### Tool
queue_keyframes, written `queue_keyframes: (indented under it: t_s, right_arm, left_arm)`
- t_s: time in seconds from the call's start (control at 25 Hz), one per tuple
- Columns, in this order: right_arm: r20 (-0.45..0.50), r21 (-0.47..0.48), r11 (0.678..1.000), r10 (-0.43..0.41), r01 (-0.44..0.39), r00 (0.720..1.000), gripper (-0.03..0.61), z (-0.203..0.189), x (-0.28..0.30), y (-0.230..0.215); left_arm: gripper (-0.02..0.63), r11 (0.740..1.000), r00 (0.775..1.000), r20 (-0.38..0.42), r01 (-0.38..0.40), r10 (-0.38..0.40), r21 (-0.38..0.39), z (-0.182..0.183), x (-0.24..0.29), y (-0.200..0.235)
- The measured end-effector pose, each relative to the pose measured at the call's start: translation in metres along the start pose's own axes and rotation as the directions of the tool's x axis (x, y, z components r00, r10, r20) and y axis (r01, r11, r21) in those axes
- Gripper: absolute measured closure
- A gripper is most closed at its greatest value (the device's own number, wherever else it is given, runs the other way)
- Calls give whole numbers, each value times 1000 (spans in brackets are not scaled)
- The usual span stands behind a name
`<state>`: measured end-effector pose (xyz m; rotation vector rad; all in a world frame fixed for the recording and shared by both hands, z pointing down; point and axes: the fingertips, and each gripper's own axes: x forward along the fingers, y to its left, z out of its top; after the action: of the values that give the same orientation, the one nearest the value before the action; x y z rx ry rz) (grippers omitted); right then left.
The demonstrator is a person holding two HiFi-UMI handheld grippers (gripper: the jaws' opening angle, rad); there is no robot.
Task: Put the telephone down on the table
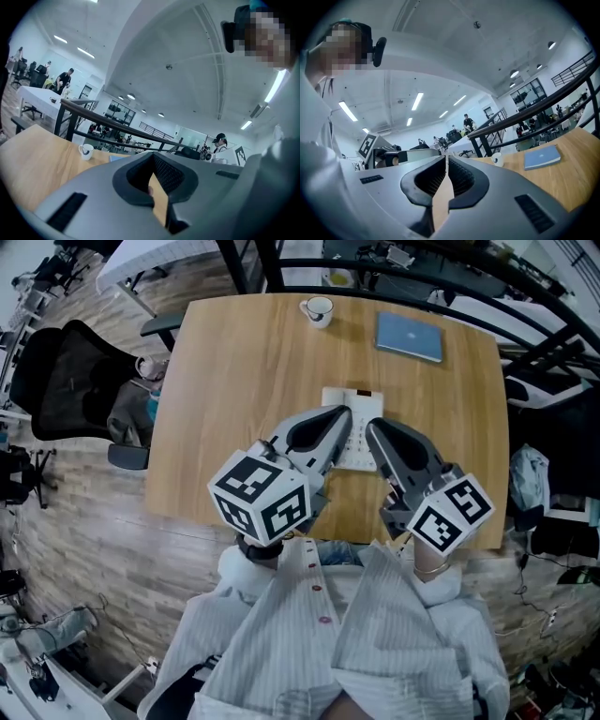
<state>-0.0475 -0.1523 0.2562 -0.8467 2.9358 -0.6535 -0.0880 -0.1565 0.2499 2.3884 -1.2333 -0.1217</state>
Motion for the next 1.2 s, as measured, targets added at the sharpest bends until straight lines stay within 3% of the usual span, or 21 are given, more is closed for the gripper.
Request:
queue_keyframes:
  t_s: [0.24,0.52,1.2]
  right_arm:
    - [4,37,999,4,-5,1000,537,-12,-6,10]
    - [6,29,1000,-9,8,1000,538,-12,-9,11]
    - [11,38,999,-30,30,999,541,-16,-20,12]
  left_arm:
    - [604,997,1000,23,-23,22,74,-4,-19,-10]
    - [606,994,999,14,-33,32,108,-12,-20,-14]
    - [606,992,1000,-4,-28,28,120,-21,-19,-26]
